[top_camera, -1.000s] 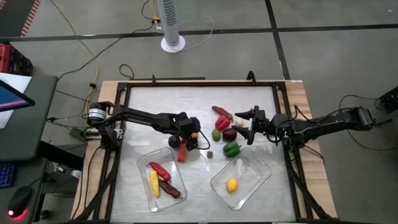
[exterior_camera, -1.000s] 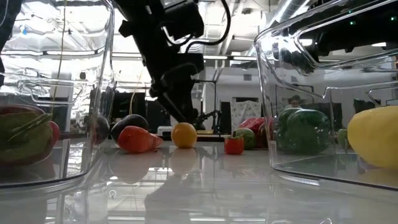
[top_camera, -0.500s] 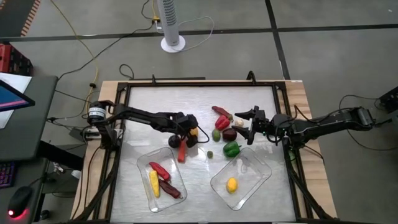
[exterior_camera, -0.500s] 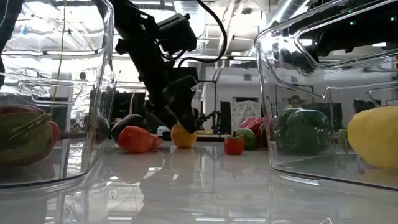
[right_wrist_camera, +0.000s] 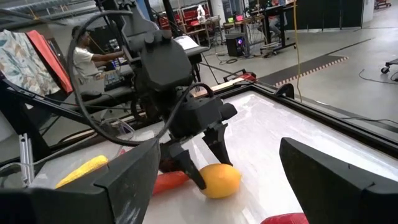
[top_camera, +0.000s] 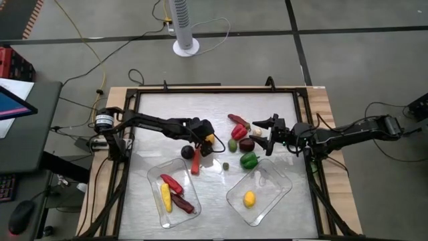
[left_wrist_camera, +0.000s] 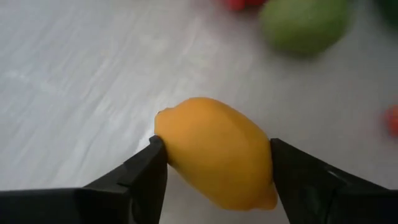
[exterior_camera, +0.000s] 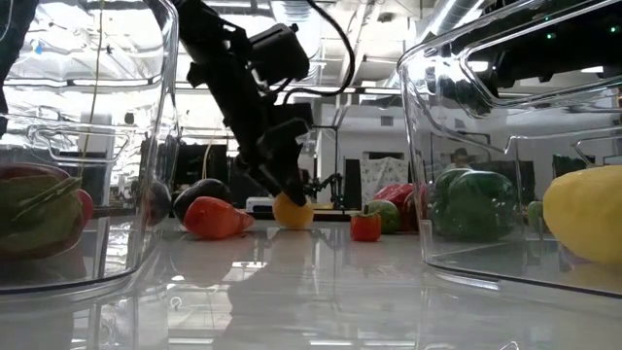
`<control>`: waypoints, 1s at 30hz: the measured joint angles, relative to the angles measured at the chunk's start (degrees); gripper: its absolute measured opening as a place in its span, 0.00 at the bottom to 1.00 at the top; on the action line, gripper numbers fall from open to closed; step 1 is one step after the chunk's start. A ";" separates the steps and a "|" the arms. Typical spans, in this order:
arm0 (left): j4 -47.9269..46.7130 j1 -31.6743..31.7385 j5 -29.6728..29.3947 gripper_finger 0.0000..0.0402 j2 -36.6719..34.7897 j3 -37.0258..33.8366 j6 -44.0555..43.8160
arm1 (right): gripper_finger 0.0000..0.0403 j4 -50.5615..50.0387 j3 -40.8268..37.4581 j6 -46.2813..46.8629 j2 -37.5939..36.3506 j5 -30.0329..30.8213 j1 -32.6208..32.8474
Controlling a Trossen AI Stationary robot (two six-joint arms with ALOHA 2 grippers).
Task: Sort produce into baskets
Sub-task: Put the lemon into the right transparent bin, then put the small tomato into the right transparent bin
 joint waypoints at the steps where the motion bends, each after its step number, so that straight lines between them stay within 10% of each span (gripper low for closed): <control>1: 0.20 -0.10 1.68 0.58 -0.10 0.84 0.71 | 0.88 0.00 0.00 0.00 0.00 0.00 0.00; 8: 9.69 -5.62 17.57 0.58 -1.60 6.67 4.67 | 0.88 -0.04 0.02 -0.73 0.00 0.11 -0.02; 22: 7.70 -17.88 17.60 0.61 13.05 26.86 5.26 | 0.88 0.61 0.02 -0.59 0.00 0.13 -0.02; 30: -6.01 -18.29 17.05 0.81 17.86 37.55 12.23 | 0.88 -0.20 0.04 -0.48 0.00 0.13 0.00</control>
